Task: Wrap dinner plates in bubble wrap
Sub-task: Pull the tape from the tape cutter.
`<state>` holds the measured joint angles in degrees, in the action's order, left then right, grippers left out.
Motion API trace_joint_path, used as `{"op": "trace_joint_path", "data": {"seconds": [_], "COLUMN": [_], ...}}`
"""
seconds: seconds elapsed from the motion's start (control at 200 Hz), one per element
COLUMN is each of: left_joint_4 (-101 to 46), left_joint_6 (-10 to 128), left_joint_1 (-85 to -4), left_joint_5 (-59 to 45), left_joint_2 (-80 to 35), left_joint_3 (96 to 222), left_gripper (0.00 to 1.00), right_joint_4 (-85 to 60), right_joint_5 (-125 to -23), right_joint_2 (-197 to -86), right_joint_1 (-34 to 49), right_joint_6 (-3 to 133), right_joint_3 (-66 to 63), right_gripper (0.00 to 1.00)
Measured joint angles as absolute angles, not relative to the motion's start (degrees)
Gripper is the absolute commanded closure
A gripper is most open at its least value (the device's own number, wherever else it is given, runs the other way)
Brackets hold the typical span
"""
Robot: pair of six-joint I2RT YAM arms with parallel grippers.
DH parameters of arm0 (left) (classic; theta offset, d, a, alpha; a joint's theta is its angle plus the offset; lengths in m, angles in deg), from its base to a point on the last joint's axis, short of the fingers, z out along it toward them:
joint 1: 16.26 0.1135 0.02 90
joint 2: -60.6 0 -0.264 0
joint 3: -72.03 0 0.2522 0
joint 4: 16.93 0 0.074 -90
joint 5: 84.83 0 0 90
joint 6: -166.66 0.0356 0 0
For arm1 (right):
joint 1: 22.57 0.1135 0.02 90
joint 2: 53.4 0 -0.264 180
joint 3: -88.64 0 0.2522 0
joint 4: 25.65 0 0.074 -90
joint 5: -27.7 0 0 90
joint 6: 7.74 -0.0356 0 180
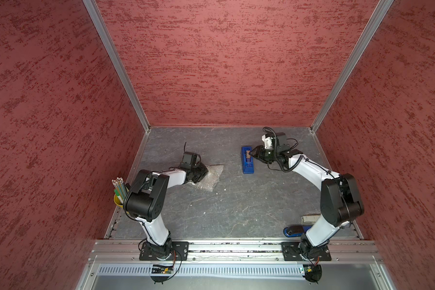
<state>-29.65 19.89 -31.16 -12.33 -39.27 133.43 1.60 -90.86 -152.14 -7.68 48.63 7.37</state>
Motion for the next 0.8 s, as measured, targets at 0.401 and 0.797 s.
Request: {"op": "trace_joint_path", "data": {"seconds": [0.401, 0.797], "left_joint_4": [-29.69, -29.69], "left_joint_6": [20.15, 20.61], "left_joint_1": [-31.01, -30.98], "left_joint_5": [-12.66, -12.70], "left_joint_2": [-39.27, -39.27], "left_joint_3": [133.43, 133.41], "left_gripper": [0.82, 0.82], "right_joint_4": [0.99, -1.57], "right_joint_5": [-97.70, -102.27], "right_joint_2": [-161.60, -164.75], "right_joint_1": [-10.37, -11.15], "right_joint_6": [50.91, 50.69], "right_joint_3": [4.42, 3.98], "right_gripper": [0.71, 0.72]}}
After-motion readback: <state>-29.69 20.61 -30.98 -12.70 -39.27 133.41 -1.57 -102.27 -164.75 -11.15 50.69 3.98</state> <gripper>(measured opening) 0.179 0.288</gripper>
